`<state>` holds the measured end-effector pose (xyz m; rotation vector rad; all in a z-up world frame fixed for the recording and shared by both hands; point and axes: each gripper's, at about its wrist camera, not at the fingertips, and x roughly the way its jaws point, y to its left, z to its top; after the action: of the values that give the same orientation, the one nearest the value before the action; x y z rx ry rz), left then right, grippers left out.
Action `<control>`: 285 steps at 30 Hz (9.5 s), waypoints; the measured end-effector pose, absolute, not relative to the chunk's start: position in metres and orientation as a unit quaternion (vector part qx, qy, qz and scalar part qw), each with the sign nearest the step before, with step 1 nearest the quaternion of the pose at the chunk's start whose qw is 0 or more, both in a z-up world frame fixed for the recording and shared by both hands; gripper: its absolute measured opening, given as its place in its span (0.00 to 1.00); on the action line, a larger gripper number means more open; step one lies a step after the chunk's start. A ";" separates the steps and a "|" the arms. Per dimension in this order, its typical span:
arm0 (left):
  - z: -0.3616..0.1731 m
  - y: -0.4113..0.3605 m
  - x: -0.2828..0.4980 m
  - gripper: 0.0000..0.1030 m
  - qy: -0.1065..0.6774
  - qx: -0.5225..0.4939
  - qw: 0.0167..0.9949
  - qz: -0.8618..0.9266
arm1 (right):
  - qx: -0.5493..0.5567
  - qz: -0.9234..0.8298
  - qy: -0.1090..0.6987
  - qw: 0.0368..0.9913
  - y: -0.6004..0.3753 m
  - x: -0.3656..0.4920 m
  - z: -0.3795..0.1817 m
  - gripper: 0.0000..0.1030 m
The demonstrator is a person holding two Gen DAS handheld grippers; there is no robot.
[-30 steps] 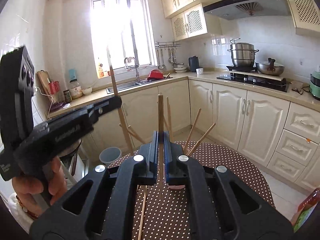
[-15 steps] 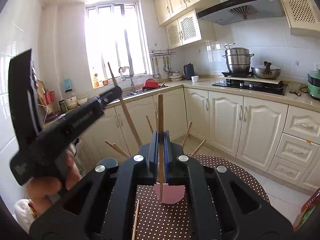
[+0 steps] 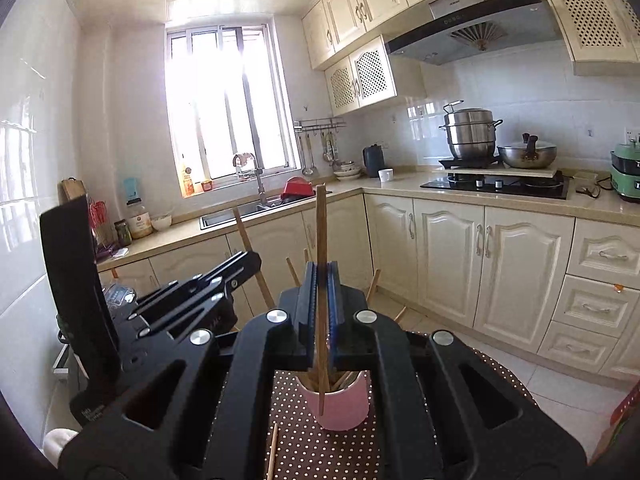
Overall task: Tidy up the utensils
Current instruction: 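Lower both chopsticks into the pink cup and open the left gripper, then open the right gripper to release its chopstick into the cup, then move both open tools back down to the last loose chopsticks, then close the right gripper on a chopstick while the left gripper grasps the last one, then carry both held chopsticks up over the pink cup and lower them in, then open the left gripper while the right gripper releases its chopstick into the cup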
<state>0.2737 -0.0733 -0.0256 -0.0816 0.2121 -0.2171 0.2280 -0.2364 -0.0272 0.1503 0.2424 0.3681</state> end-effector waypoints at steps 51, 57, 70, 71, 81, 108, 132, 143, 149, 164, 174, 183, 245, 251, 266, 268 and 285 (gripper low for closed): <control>-0.029 -0.013 0.241 0.51 0.099 -0.001 0.995 0.006 | 0.054 0.161 0.121 0.978 -0.206 0.260 -0.054 0.05; -0.029 -0.014 0.238 0.52 0.098 0.007 0.995 0.012 | 0.064 0.174 0.133 0.974 -0.208 0.264 -0.064 0.06; -0.026 -0.014 0.229 0.53 0.093 0.009 0.995 0.017 | 0.071 0.174 0.138 0.972 -0.212 0.259 -0.066 0.06; -0.026 -0.013 0.227 0.53 0.092 0.009 0.996 0.017 | 0.071 0.175 0.136 0.973 -0.211 0.257 -0.064 0.06; -0.019 -0.006 0.202 0.57 0.086 0.006 0.996 0.019 | 0.065 0.164 0.111 0.978 -0.212 0.229 -0.048 0.24; -0.106 0.049 0.180 0.59 0.254 0.002 0.967 0.032 | 0.022 0.179 0.211 0.961 -0.166 0.186 -0.120 0.41; -0.184 0.063 0.223 0.59 0.374 -0.001 0.927 0.030 | -0.044 0.201 0.436 0.876 -0.094 0.266 -0.243 0.32; -0.196 0.068 0.240 0.59 0.399 -0.029 0.916 0.016 | -0.083 0.207 0.450 0.865 -0.069 0.288 -0.248 0.06; -0.210 0.054 0.262 0.59 0.444 -0.047 0.895 -0.012 | -0.055 0.212 0.438 0.872 -0.102 0.277 -0.243 0.06; -0.226 0.008 0.311 0.41 0.498 0.000 0.867 -0.014 | -0.009 0.212 0.421 0.882 -0.162 0.268 -0.231 0.06; -0.229 -0.002 0.336 0.08 0.500 0.016 0.866 -0.013 | 0.000 0.211 0.410 0.887 -0.178 0.264 -0.216 0.06; -0.218 -0.007 0.306 0.06 0.468 0.009 0.882 -0.059 | 0.007 0.210 0.395 0.895 -0.178 0.252 -0.200 0.06; 0.016 -0.048 0.212 0.06 0.135 -0.055 0.981 -0.124 | 0.041 0.186 0.171 0.967 -0.227 0.189 -0.025 0.06; 0.024 -0.047 0.225 0.06 0.107 -0.070 0.985 -0.117 | 0.049 0.188 0.163 0.967 -0.228 0.202 -0.023 0.06; 0.004 -0.059 0.260 0.06 0.093 -0.061 0.988 -0.110 | 0.060 0.187 0.156 0.968 -0.231 0.221 -0.029 0.06; -0.001 -0.060 0.263 0.06 0.096 -0.056 0.988 -0.109 | 0.061 0.187 0.155 0.968 -0.232 0.222 -0.029 0.06; -0.032 -0.064 0.272 0.31 0.146 -0.025 0.985 -0.092 | 0.070 0.186 0.139 0.970 -0.230 0.223 -0.022 0.06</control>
<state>0.2716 -0.0640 -0.0324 -0.0500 0.2931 -0.1845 0.2227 -0.2295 -0.0225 0.1417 0.2812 0.3759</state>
